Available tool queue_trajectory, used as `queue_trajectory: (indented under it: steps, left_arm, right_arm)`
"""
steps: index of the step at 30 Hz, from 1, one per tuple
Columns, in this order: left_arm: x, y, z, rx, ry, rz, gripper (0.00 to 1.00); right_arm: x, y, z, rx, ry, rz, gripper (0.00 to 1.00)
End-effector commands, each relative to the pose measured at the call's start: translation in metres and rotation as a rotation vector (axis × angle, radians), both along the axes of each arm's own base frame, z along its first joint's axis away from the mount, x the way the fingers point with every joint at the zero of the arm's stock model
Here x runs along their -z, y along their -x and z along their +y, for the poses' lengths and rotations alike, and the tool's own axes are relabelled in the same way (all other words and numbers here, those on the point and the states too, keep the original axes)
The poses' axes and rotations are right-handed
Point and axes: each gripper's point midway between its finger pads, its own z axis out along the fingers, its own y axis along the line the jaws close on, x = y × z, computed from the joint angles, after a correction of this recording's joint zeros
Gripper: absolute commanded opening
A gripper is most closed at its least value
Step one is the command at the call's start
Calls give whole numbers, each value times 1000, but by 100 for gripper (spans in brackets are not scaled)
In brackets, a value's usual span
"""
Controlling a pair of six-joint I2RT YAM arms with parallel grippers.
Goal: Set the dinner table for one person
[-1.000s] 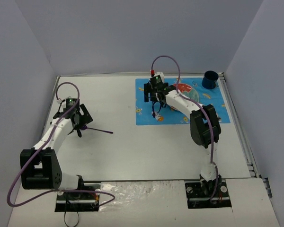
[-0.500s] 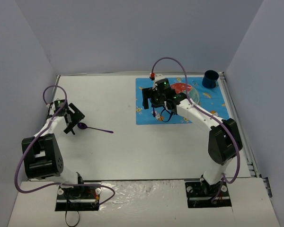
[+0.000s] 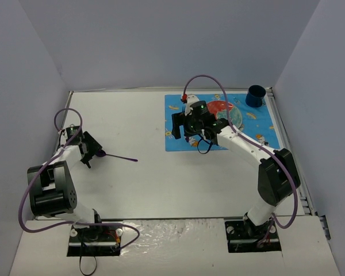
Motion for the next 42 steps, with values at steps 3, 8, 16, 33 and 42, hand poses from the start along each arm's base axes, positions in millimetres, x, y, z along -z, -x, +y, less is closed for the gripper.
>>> queue_trajectory:
  steps: [3, 8, 16, 33, 42]
  left_arm:
    - [-11, -10, 12, 21, -56, -63, 46]
    - [-5, -13, 11, 45, -53, -63, 39]
    - [-4, -23, 5, 86, -41, -111, 30]
    - [-41, -37, -13, 190, -55, -241, 0]
    - [-105, -48, -68, 390, -85, -400, 0]
  right_arm:
    - [-34, -1, 9, -46, -63, -105, 84]
    - [-33, 0, 10, -56, -67, -104, 83]
    - [-31, 5, 7, -66, -59, -107, 84]
    - [-41, 19, 39, -199, -52, -151, 84]
    - [-55, 45, 96, -412, -87, -153, 81]
